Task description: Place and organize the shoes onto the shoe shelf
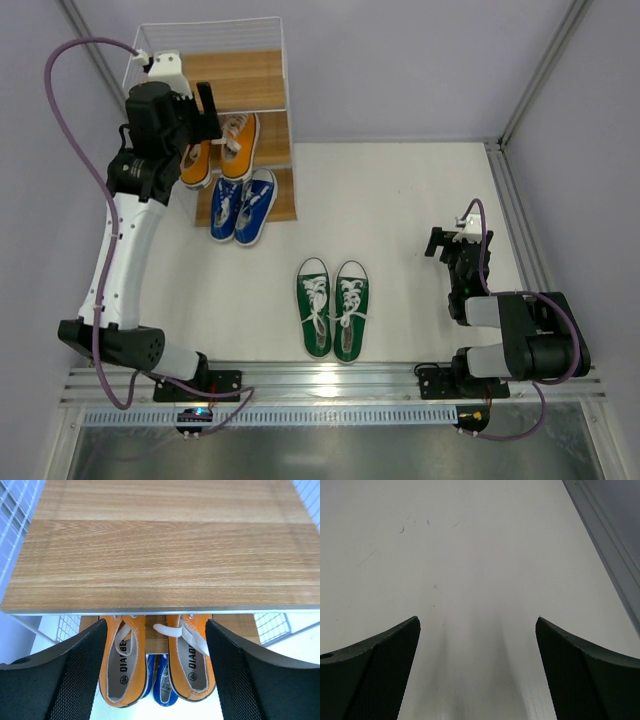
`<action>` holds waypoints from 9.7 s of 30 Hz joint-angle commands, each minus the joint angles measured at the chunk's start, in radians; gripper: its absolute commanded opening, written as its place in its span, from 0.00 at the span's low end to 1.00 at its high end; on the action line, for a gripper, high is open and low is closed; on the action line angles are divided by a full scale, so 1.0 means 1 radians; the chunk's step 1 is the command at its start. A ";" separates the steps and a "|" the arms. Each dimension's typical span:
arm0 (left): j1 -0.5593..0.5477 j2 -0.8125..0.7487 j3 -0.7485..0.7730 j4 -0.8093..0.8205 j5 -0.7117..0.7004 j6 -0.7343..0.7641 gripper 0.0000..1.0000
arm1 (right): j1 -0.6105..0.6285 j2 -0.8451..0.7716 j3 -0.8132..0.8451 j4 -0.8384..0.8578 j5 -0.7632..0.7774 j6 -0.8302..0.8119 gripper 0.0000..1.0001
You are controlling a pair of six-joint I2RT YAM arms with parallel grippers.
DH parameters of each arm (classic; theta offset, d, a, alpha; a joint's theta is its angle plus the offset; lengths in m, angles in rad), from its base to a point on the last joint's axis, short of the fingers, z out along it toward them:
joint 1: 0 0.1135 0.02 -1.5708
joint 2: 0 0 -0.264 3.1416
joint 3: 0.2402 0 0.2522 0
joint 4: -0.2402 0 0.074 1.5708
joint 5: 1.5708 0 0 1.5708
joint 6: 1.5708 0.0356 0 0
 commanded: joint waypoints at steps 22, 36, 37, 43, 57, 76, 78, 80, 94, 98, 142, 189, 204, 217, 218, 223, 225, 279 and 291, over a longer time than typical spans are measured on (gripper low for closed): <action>-0.068 -0.462 -0.655 0.052 0.431 -0.281 1.00 | -0.003 0.001 0.020 0.080 -0.008 0.002 0.97; -0.086 -0.465 -0.791 0.136 0.373 -0.444 1.00 | -0.003 0.001 0.020 0.081 -0.006 0.002 0.97; -0.114 -0.473 -0.800 0.141 0.317 -0.468 1.00 | -0.003 0.001 0.020 0.080 -0.006 0.002 0.97; -0.299 -0.524 -0.826 0.157 0.097 -0.511 1.00 | -0.003 0.000 0.018 0.080 -0.006 0.002 0.97; -0.913 0.039 -0.405 -0.276 -0.524 -0.953 1.00 | -0.003 0.001 0.018 0.081 -0.006 0.001 0.97; -1.007 0.324 -0.232 -0.537 -0.486 -1.289 1.00 | -0.003 0.001 0.020 0.081 -0.008 0.002 0.97; -0.993 0.383 -0.091 -0.605 -0.466 -1.271 1.00 | -0.003 0.003 0.020 0.080 -0.006 0.002 0.97; -0.994 0.472 0.020 -0.736 -0.478 -1.277 1.00 | -0.003 0.001 0.020 0.081 -0.006 0.002 0.97; -0.985 0.282 -0.220 -0.568 -0.564 -1.114 1.00 | -0.003 0.001 0.018 0.080 -0.006 0.002 0.97; -0.984 0.306 -0.236 -0.625 -0.615 -0.968 1.00 | -0.003 0.001 0.020 0.080 -0.006 0.002 0.97; -1.028 0.380 -0.515 -0.434 -0.414 -1.166 1.00 | -0.003 0.001 0.020 0.081 -0.006 0.002 0.97; -1.109 0.153 -0.595 -0.352 -0.349 -1.042 0.00 | -0.003 0.001 0.018 0.080 -0.006 0.002 0.97; -1.125 -0.164 -0.264 -0.572 -0.688 -0.898 0.01 | -0.003 0.001 0.020 0.081 -0.006 0.002 0.97; -1.036 -0.229 0.079 0.033 -1.008 0.137 0.00 | -0.003 0.000 0.020 0.080 -0.008 0.002 0.97; -0.958 -0.231 0.083 0.175 -0.997 0.232 0.00 | -0.003 0.001 0.020 0.081 -0.008 0.002 0.97; -0.742 -0.078 0.389 0.175 -0.838 0.384 0.00 | -0.003 0.001 0.020 0.081 -0.008 0.002 0.97; -0.663 0.002 0.500 0.177 -0.821 0.441 0.00 | -0.003 0.000 0.020 0.080 -0.006 0.002 0.97; -0.120 0.086 0.577 0.161 -0.230 -0.066 0.82 | -0.003 0.000 0.020 0.080 -0.008 0.002 0.97; -0.197 -0.523 -0.215 0.109 -0.006 -0.275 1.00 | -0.003 0.000 0.020 0.081 -0.006 0.004 0.97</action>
